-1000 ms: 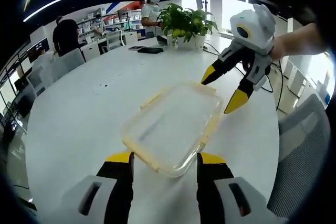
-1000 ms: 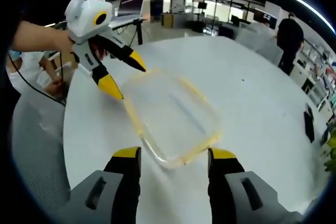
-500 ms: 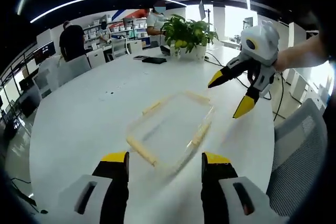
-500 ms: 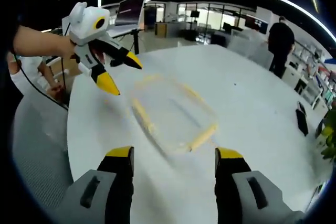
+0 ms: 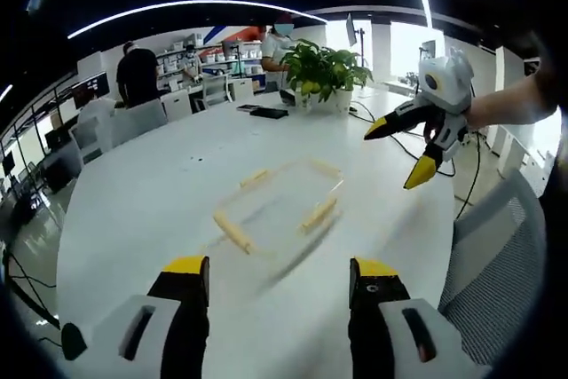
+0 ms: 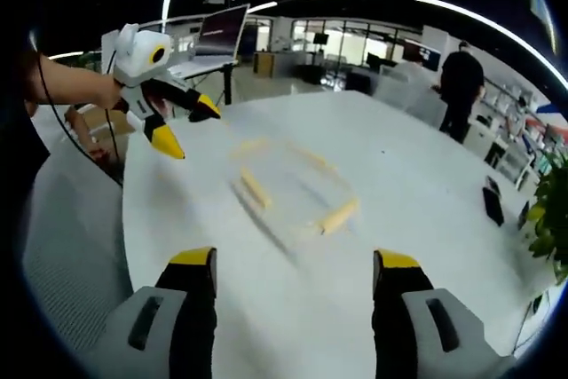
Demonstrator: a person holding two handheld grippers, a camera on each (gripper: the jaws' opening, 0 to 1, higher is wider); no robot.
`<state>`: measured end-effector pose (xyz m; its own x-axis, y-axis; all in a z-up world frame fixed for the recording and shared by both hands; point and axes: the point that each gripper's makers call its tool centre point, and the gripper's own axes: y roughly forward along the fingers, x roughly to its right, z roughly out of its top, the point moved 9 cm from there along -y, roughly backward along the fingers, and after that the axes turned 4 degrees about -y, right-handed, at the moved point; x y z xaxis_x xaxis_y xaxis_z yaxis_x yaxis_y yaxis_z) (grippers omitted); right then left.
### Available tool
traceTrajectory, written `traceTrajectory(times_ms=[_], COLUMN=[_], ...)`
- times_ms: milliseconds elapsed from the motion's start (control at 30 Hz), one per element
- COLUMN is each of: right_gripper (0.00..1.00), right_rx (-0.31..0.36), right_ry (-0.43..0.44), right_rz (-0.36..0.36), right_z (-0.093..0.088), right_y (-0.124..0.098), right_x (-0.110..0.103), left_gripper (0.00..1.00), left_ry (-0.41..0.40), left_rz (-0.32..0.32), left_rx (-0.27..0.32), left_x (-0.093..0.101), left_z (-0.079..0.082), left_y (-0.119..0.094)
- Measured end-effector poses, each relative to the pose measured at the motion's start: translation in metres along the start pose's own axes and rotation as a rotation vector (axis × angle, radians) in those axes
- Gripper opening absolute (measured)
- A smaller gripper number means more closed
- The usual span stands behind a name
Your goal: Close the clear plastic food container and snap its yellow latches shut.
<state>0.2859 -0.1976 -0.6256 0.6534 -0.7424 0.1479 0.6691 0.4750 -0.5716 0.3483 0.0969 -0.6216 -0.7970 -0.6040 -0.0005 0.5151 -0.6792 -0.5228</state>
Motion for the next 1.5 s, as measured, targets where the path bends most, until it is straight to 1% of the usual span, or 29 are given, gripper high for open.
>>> traceTrajectory(times_ms=[100,200,400,500,600,700,800,900,1000,1033,1133,1267,1500], right_gripper=[0.7,0.71,0.74,0.76,0.8,0.85,0.87,0.88,0.88,0.88,0.9,0.9,0.91], right_rx=[0.025,0.029,0.059,0.086,0.098,0.109,0.112,0.109,0.11,0.107,0.098,0.108,0.117], right_ry=[0.027,0.018,0.058,0.063,0.06,0.064,0.086,0.094,0.102,0.106,0.103,0.105,0.105], right_rz=[-0.021,-0.041,-0.081,-0.101,-0.121,-0.139,-0.14,-0.136,-0.139,-0.141,-0.146,-0.153,-0.153], right_z=[-0.002,-0.005,-0.015,-0.019,-0.027,-0.034,-0.039,-0.043,-0.044,-0.045,-0.045,-0.041,-0.036], right_y=[-0.008,-0.015,-0.035,-0.043,-0.048,-0.052,-0.057,-0.06,-0.063,-0.063,-0.064,-0.065,-0.066], right_x=[-0.007,-0.012,-0.024,-0.031,-0.038,-0.045,-0.051,-0.057,-0.061,-0.062,-0.063,-0.063,-0.065], left_gripper=[0.62,0.64,0.68,0.71,0.76,0.85,0.91,0.94,0.97,0.98,0.98,0.98,0.99], left_ry=[0.022,0.013,-0.014,0.003,0.005,0.004,0.01,-0.03,-0.06,-0.066,-0.067,-0.079,-0.06], left_rz=[0.01,0.018,0.032,0.044,0.059,0.085,0.105,0.097,0.105,0.11,0.119,0.132,0.147], left_rx=[-0.002,0.001,0.03,0.057,0.074,0.084,0.087,0.1,0.121,0.118,0.109,0.124,0.118], left_x=[0.006,0.01,0.018,0.021,0.025,0.029,0.034,0.037,0.04,0.04,0.04,0.037,0.036], left_z=[-0.003,-0.005,-0.012,-0.018,-0.027,-0.035,-0.04,-0.042,-0.044,-0.045,-0.046,-0.045,-0.046], left_y=[-0.01,-0.023,-0.043,-0.049,-0.055,-0.061,-0.068,-0.075,-0.079,-0.08,-0.082,-0.088,-0.092])
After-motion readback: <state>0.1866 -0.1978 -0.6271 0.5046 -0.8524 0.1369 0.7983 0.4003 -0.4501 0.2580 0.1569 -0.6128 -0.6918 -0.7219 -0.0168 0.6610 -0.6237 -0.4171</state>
